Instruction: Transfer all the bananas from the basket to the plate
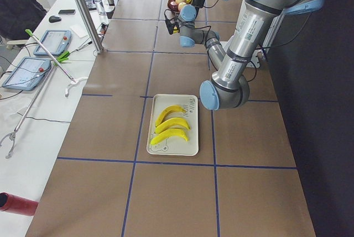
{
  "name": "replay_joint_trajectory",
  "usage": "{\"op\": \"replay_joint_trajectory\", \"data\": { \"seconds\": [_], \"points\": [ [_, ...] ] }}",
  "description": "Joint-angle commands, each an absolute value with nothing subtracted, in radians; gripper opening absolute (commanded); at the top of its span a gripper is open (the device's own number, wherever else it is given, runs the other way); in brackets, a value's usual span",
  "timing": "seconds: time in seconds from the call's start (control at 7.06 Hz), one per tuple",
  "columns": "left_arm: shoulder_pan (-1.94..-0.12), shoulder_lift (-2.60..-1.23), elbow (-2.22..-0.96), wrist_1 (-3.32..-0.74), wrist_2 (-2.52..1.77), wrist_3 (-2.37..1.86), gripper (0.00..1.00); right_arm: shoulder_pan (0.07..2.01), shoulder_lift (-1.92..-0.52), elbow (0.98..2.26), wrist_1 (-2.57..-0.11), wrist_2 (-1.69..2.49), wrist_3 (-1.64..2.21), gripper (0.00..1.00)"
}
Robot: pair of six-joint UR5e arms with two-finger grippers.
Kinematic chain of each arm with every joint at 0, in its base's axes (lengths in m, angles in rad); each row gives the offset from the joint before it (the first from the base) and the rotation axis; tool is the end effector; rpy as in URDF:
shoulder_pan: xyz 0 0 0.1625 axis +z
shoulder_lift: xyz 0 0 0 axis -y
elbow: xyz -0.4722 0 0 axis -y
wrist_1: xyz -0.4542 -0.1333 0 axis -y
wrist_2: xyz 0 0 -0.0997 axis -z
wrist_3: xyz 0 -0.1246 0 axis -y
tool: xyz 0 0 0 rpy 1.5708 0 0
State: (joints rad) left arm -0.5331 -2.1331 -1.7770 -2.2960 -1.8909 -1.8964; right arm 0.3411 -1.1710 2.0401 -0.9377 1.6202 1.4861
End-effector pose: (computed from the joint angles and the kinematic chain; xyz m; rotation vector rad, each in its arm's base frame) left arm 0.5584 -0.4388 0.1560 -0.1042 1.5107 -0.4518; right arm -0.5304 -0.3232 0.1596 0.2789 -1.4785 0.1691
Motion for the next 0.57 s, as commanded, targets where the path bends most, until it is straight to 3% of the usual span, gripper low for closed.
{"op": "replay_joint_trajectory", "data": {
  "seconds": [0.0,0.43],
  "points": [
    [-0.557,-2.131,-1.76,-2.29,-1.89,-1.891,0.0,0.348,-1.181,2.089,-0.951,1.629,1.485,1.0],
    [-0.638,-2.045,-1.721,-2.132,-1.888,-1.707,0.0,0.368,-1.223,2.248,-1.165,1.663,1.477,1.0]
  ]
}}
